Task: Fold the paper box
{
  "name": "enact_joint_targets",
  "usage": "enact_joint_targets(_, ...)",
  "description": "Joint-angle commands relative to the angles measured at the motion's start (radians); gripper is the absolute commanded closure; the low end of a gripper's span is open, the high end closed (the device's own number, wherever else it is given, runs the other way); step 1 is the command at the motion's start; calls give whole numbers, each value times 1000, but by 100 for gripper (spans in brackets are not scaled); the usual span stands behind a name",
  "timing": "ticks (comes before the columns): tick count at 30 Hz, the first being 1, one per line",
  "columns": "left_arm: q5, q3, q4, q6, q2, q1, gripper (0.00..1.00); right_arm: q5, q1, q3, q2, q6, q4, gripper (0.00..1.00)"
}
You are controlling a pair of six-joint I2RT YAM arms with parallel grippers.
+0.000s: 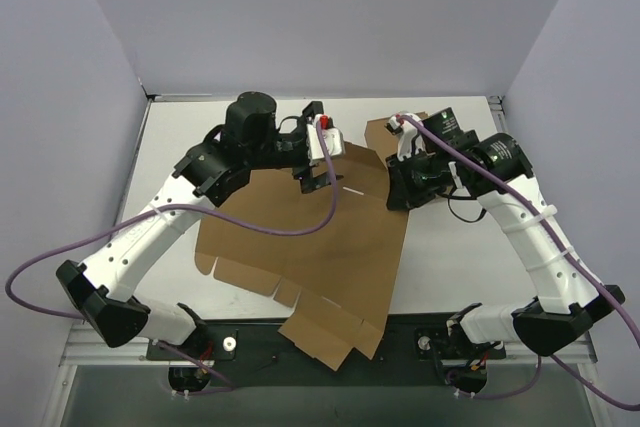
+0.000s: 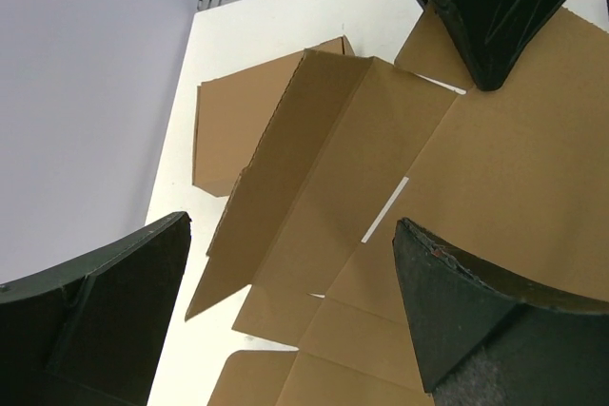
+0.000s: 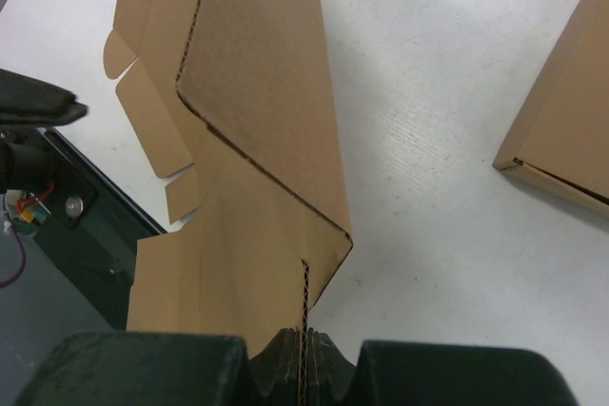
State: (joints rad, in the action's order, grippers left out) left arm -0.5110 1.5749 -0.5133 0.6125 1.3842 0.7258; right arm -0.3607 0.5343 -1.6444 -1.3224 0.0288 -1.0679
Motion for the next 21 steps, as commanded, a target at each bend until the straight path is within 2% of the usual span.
enact_joint_targets(1,-58,99,24,23,42,14,3,-1,26,6,-3,-20,-41,100)
enact_joint_targets(7,-124,166,16,9,119,18,3,-7,47,26,28,-53,-40,100)
enact_joint_targets(11,-171,238,-82,12,180,18,3,5,50,40,45,-59,-40,100)
enact_joint_targets(17,-219,319,-204,9,240,20,13,8,53,54,72,-64,-29,100)
enact_joint_targets(21,-230,339,-257,10,268,21,24,12,55,60,78,-64,-24,100)
